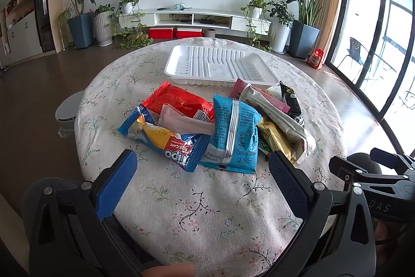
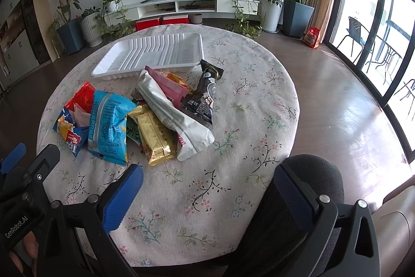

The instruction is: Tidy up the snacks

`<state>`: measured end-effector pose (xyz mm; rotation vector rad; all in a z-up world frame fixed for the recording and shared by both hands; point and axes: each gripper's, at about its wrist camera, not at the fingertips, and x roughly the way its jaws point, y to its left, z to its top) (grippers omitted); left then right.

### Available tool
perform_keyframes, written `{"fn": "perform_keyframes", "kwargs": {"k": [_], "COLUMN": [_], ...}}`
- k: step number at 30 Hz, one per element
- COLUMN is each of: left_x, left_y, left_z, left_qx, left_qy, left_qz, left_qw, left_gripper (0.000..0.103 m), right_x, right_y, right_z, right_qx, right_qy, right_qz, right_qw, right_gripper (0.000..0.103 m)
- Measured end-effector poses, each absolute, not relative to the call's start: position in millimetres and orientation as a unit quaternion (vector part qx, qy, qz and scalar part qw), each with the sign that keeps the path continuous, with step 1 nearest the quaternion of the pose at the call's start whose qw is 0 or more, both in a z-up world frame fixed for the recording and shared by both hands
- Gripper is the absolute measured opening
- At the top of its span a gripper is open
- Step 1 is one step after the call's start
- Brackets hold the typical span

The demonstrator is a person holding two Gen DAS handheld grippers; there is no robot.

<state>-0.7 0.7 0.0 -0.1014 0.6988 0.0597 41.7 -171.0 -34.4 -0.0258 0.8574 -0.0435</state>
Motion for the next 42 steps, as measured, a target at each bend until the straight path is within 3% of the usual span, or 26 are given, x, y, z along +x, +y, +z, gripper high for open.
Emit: {"fn": "perform_keyframes", "kwargs": {"k": [42], "left_x": [-1.7], "left_y": [1.9], "left_z": [-1.6], "left_qx": [-0.051], "left_qy": [0.344], "left_qz": [0.029], "left_qw": [0.937], "left_gripper": [0.103], "right_x": [42.3], "right_y": [-170.5], "right_z": [-36.1], "right_qx": [-0.013], "right_qy": [0.42], "right_qz": [-0.022], "right_qw": [0.907], "right_gripper": [0.103]}}
